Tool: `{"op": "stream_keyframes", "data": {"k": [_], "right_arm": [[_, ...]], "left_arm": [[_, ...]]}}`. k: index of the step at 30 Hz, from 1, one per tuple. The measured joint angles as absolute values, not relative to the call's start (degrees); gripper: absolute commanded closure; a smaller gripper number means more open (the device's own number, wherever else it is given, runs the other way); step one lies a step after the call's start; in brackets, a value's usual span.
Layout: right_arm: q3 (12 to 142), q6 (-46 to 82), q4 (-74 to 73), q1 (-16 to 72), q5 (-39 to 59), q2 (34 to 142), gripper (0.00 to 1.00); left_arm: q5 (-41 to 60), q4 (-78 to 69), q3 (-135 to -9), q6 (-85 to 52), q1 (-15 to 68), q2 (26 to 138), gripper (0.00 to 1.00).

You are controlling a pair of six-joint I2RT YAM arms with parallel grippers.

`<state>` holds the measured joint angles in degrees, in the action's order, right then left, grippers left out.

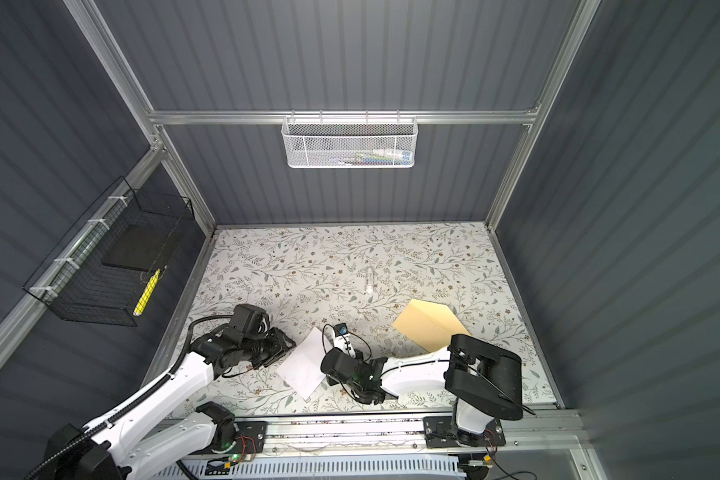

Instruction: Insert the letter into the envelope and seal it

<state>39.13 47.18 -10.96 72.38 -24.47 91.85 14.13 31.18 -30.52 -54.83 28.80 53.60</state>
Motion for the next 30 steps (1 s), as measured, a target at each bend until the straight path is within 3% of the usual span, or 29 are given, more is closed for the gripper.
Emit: {"op": "stream_keyframes", "data": {"k": [6, 21, 30], "right_arm": [[38.63, 49.5, -9.61, 72.03, -25.61, 91.81, 1.0], [38.26, 47.68, -11.22, 72.05, -24.01, 91.05, 1.0], [37.6, 39.03, -19.09, 73.52, -16.34, 91.15, 1.0]], "left_arm": [[18.06, 29.61, -22.94, -58.94, 29.82, 52.1, 0.72], [16.88, 19.4, -22.06, -59.44, 30.41, 63.05, 0.85], [16.47, 16.16, -22.02, -57.74, 30.52, 65.43, 0.86]]}}
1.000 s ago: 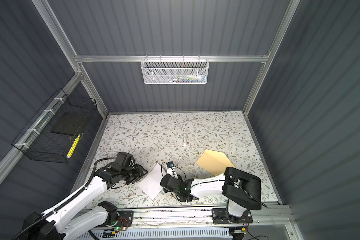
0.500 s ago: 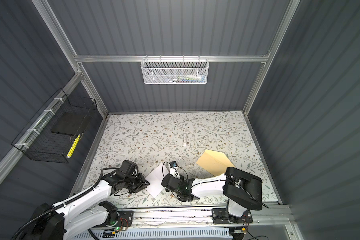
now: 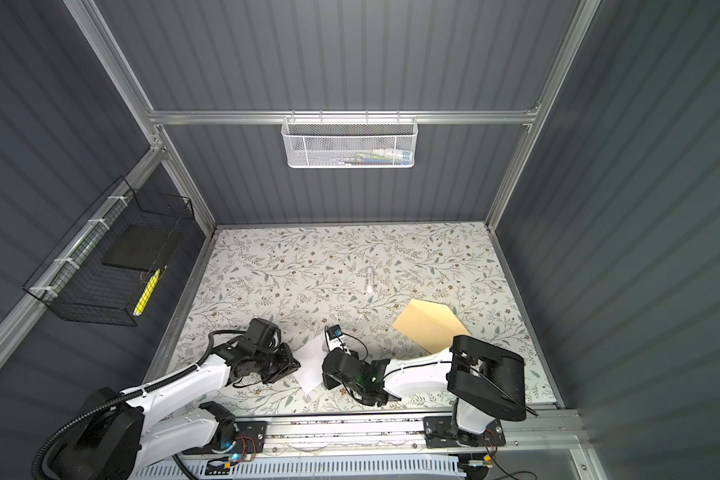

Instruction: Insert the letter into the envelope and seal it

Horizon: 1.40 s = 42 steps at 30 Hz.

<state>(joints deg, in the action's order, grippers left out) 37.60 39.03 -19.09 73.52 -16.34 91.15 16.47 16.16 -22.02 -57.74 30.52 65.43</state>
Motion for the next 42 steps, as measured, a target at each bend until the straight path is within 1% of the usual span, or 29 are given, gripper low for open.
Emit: {"op": "stream_keyframes", "data": {"k": [10, 25, 36, 42], "right_arm": [[42.57, 33.69, -21.63, 74.04, -5.41, 96.75, 1.0], [46.41, 32.01, -21.47, 74.02, 9.72, 102.32, 1.0], [48.27, 32.42, -22.7, 72.58, 13.19, 104.77, 1.0], [48.01, 34.52, -23.75, 70.52, 13.78, 106.04, 1.0]], "left_arm": [[15.84, 14.7, -22.15, -56.73, 30.79, 66.17, 0.87], [14.35, 10.83, -21.32, -56.84, 30.83, 66.46, 0.87], [14.02, 5.89, -18.02, -58.28, 30.83, 64.34, 0.86], [14.11, 4.82, -17.67, -58.98, 30.83, 63.96, 0.8]]}}
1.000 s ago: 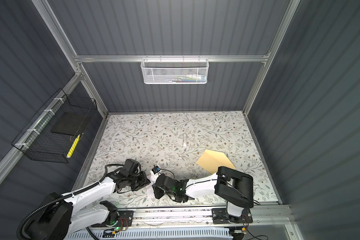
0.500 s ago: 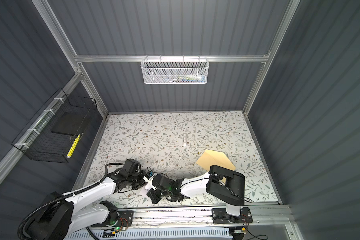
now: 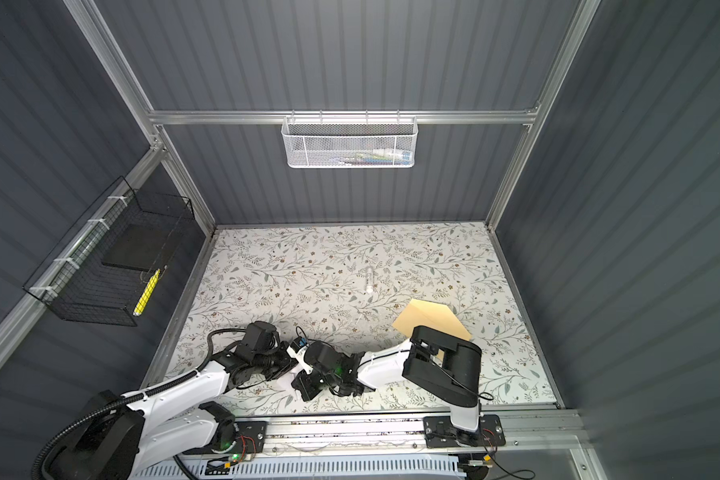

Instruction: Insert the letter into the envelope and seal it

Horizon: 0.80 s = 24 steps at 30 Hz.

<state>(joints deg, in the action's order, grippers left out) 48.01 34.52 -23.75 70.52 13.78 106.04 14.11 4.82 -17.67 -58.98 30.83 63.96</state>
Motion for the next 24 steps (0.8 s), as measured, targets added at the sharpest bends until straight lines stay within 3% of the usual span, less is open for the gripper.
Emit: {"op": "stream_keyframes", "data": {"k": [8, 11, 14, 17, 24], "right_arm": [[47.35, 36.21, -22.9, 69.14, 13.93, 106.65, 1.0], [47.42, 36.42, -22.74, 69.08, 14.13, 107.09, 1.0], [48.21, 36.8, -22.41, 68.79, 14.96, 108.36, 1.0], [49.45, 37.12, -21.32, 68.27, 15.31, 108.95, 1.0], [49.82, 37.28, -20.91, 68.34, 15.57, 109.14, 1.0]], "left_arm": [[11.03, 8.47, -20.14, -59.18, 30.83, 63.51, 0.72], [10.11, 9.43, -20.91, -59.22, 30.76, 63.51, 0.61], [9.67, 9.85, -21.65, -59.9, 30.65, 63.16, 0.42], [7.46, 14.0, -22.52, -60.05, 30.26, 60.99, 0.34], [1.65, 29.82, -28.49, -58.85, 29.52, 53.41, 0.33]]}}
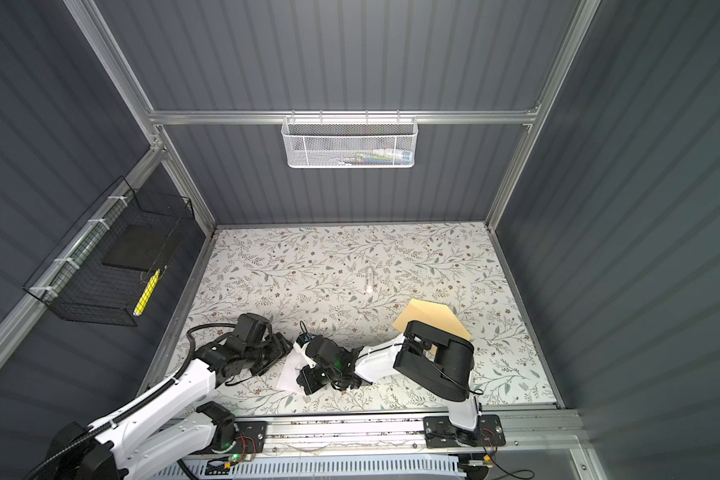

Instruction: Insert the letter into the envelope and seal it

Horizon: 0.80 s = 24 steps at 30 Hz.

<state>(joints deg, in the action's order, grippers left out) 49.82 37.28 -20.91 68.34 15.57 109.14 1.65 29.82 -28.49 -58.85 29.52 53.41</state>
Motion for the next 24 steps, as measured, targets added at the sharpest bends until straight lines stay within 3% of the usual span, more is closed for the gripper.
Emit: {"op": "stream_keyframes", "data": {"k": [1, 3, 6, 9, 24], "right_arm": [[49.82, 37.28, -20.91, 68.34, 15.59, 109.14, 1.0], [49.82, 37.28, -20.88, 68.34, 15.64, 109.14, 1.0], [49.82, 37.3, -20.86, 68.34, 15.62, 109.14, 1.0], [49.82, 37.3, -20.82, 68.34, 15.64, 109.12, 1.0], [49.87, 37.01, -20.51, 68.77, 16.86, 109.1, 1.0]], "left_arm": [[1.02, 31.55, -28.93, -58.61, 29.52, 52.77, 0.37], [0.03, 35.05, -29.08, -58.11, 29.26, 51.77, 0.59], [-0.25, 38.0, -28.01, -57.56, 29.15, 50.19, 0.83], [0.56, 38.7, -26.02, -57.28, 29.15, 50.52, 0.96], [8.01, 30.44, -20.64, -56.07, 28.93, 54.65, 1.0]]}}
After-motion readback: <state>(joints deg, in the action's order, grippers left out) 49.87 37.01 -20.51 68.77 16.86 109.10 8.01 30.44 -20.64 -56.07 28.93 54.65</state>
